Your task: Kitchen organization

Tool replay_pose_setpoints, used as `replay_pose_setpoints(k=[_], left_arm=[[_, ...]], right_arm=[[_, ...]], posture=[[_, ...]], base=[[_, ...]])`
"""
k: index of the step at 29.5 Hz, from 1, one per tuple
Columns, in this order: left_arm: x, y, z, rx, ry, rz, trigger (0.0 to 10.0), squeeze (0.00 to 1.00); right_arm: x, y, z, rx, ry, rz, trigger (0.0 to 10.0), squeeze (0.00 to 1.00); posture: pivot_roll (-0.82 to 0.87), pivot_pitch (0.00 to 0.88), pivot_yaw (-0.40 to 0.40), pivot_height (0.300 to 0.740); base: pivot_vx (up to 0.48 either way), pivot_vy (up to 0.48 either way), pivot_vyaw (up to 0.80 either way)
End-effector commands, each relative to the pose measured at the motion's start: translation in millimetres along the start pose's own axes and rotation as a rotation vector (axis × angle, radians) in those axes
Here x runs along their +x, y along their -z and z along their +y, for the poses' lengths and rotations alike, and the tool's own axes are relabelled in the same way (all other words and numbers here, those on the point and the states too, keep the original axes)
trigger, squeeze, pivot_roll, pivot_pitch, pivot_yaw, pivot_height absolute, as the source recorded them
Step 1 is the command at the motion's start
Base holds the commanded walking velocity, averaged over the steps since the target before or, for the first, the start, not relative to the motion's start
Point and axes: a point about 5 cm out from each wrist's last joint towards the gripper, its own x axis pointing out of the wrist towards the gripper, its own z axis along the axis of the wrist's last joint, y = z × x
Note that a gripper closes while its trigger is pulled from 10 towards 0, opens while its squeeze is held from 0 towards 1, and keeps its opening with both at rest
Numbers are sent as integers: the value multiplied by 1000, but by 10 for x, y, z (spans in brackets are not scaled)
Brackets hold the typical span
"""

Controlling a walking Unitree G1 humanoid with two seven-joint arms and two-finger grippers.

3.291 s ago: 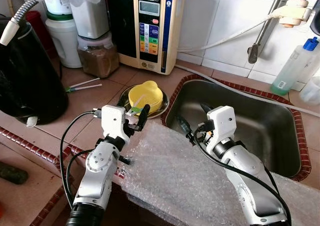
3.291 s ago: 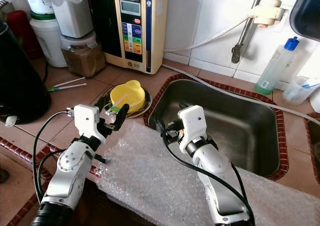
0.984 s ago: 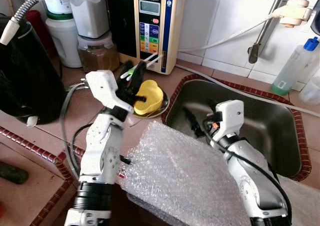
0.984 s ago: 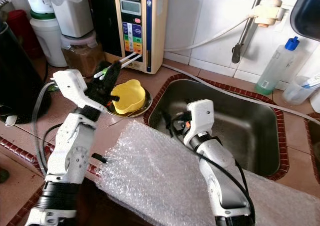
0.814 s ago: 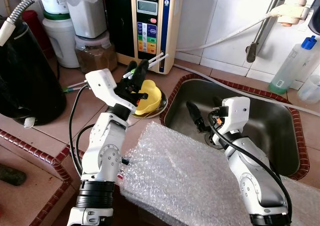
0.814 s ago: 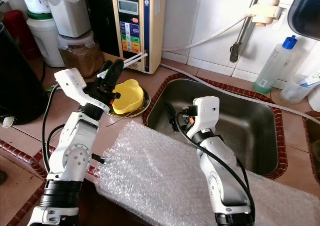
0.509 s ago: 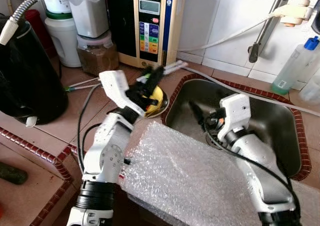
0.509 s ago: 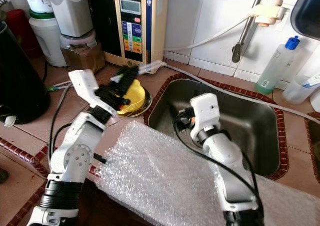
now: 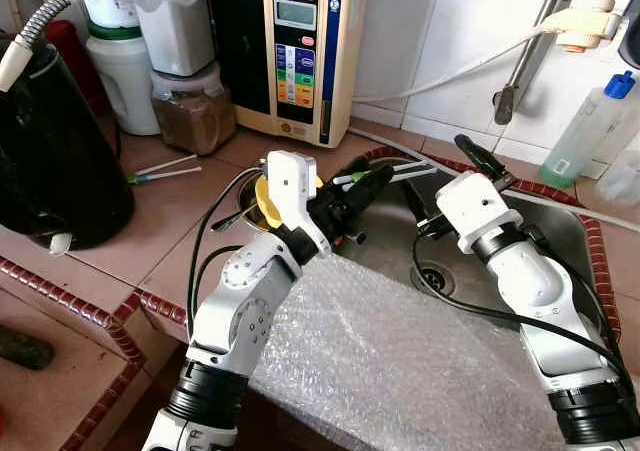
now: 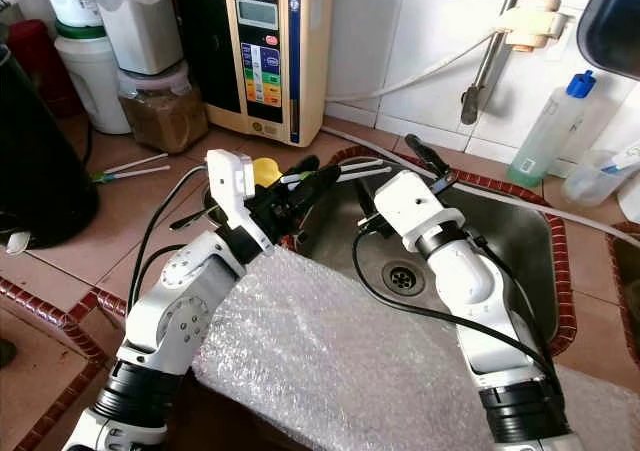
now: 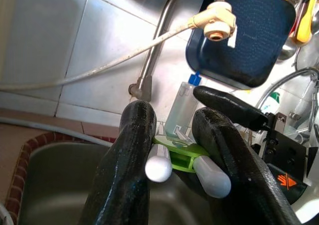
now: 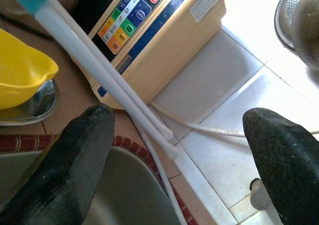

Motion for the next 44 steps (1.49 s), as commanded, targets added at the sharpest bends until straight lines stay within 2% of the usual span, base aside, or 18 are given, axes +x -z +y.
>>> replay_pose_setpoints(k=[1,2,4,9,12,16,24,30,39,43,44], left_arm=[[10,12,-47,10,25,13,0,0],[10,16,-48,10,25,15,0,0],[9,24,-47,19,25,21,0,0],[21,53,-74,34,41,43,0,0],[21,67,-85,46,47,52,0,0],[17,78,-92,52,51,58,0,0],[1,92,-106,72,60,72,0,0],[2,110,-116,74,65,83,0,0],[-13,146,-79,147,49,106,0,0],[-13,164,-90,146,54,110,0,0],[-13,167,-89,150,52,112,392,0]], right_arm=[[17,-25,6,-13,-5,-19,3176,0],[18,-41,36,-9,-15,-28,0,0],[24,-57,72,-44,-39,-45,0,0],[24,-67,300,-129,-153,-70,0,0],[26,-53,341,-142,-170,-65,0,0],[41,-2,396,-224,-197,-46,0,0],[63,144,316,-335,-153,33,0,0],[71,167,282,-354,-134,47,0,0],[49,202,266,-365,-126,60,0,0],[40,210,259,-359,-122,64,0,0],[38,213,258,-358,-122,65,0,0]], posture=[[-4,0,-18,740],[-4,0,-18,740],[-2,0,-18,740],[-1,0,-19,740],[1,0,-19,740],[4,0,-19,740],[7,0,-19,740],[6,0,-20,740],[-1,0,-17,740],[-2,0,-16,740],[-2,0,-16,740]], base=[[0,0,0],[0,0,0],[0,0,0],[0,0,0],[0,0,0],[0,0,0],[0,0,0],[0,0,0],[0,0,0],[0,0,0],[0,0,0]])
